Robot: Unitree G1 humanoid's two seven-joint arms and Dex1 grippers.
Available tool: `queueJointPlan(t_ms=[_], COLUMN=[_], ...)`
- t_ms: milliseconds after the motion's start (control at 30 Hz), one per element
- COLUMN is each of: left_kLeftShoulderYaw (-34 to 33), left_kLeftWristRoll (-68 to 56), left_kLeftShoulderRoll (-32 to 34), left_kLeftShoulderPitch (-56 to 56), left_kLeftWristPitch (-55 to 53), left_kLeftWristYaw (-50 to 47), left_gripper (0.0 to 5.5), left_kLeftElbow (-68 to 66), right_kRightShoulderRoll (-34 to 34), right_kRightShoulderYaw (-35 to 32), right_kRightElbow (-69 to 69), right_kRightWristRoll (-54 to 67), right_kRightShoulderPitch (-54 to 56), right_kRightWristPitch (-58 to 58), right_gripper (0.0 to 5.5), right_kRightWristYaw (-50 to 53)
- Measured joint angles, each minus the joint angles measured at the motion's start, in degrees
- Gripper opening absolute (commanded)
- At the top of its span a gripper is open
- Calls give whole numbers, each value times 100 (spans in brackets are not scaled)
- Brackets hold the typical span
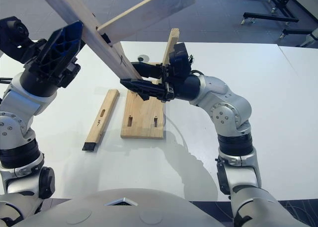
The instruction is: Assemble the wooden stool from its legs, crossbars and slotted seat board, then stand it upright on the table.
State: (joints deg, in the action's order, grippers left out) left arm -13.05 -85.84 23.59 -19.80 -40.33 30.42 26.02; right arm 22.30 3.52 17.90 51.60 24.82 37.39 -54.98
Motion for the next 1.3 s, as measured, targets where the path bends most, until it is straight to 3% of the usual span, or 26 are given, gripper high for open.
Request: queueJointPlan(t_ms=[100,300,700,733,1067,1300], left_kLeftShoulderYaw=[45,7,-102,-116,-463,-1343], left_kLeftWristRoll=[-36,-53,228,266,57,-18], left_kLeftShoulderRoll=[-9,-22,-89,-89,-117,458], left_kLeftShoulderPitch=[0,22,195,199,223,237], left_kLeftWristPitch=[-5,29,109,149,379,624], left_kLeftWristYaw=[-9,-4,133,121,10,515], left_gripper=[321,229,221,221,207,206], left_kLeftElbow=[-1,-37,-148,-146,-46,-150], right_kRightShoulderRoll=[50,67,12,-38,82,745], right_kRightShoulderYaw=[81,86,259,268,-135,-178], right_kRightElbow=[-2,-2,7,1,-7,612], right_kRightWristRoll=[-23,11,-269,-343,-94,-208], right_kRightShoulderPitch=[-28,-72,-77,-62,-82,-1452], right_kRightWristPitch=[6,13,-19,-61,106,182], right_gripper=[205,205,205,243,412,432], right_kRightWristYaw=[-82,-125,22,73,124,-44])
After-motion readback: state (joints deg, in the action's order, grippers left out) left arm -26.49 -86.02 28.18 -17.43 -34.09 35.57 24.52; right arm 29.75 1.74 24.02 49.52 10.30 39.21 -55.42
